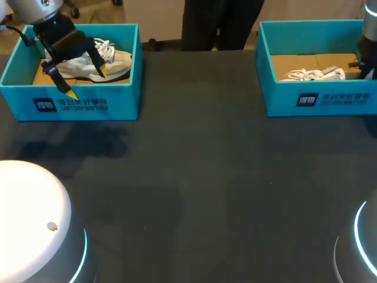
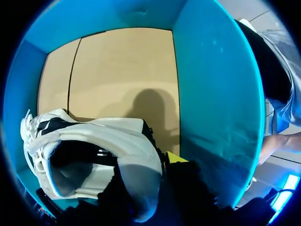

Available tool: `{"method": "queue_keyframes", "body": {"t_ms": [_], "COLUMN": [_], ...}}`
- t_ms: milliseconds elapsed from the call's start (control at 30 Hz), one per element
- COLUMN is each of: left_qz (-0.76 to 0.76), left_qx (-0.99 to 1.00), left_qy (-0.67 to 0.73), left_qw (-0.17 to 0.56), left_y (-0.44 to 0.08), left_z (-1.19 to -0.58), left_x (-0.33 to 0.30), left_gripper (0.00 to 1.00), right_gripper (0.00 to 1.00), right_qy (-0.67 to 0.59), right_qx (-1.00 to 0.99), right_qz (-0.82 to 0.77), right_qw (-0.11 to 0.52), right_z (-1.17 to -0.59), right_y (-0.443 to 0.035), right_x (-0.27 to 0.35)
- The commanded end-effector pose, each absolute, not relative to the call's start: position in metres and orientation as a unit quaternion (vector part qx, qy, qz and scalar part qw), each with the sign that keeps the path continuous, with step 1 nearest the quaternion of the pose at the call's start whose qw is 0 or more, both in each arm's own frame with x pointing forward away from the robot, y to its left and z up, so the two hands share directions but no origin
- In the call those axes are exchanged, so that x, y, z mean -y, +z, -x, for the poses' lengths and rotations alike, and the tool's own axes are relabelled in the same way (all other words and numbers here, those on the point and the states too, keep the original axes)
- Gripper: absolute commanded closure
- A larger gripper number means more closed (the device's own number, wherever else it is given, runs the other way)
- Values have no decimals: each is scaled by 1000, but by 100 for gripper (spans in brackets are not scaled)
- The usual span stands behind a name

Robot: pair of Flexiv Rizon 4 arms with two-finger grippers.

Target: Take the shoe out of the shoebox, open the shoe tongue, remove and reinsert the insole, then place the shoe into the shoebox

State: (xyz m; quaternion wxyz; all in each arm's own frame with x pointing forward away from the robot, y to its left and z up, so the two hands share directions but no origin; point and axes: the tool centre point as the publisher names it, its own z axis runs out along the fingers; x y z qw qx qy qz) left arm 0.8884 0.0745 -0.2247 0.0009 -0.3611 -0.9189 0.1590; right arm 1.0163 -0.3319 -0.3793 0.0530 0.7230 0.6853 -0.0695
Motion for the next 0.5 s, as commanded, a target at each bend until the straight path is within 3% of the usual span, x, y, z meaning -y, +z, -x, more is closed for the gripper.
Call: {"method": "queue_keyframes", "body": {"t_ms": [33,500], "left_qz": [362,362], "left_qx": [919,919], "left_qy": [158,158], "left_qw": [1,1], "left_y": [-225,-225], "left_z": [-889,-889], "left_x": [-75,-75], "left_gripper": [0,0], "right_gripper": [0,0], "right_qy": [-70,-63], "right_qx": [-684,-673], "right_qz": [-724,-735], "right_qw": [56,56], "right_z": [-1020,-1012], "right_y": [-378,-326], "right_x": [332,326]}}
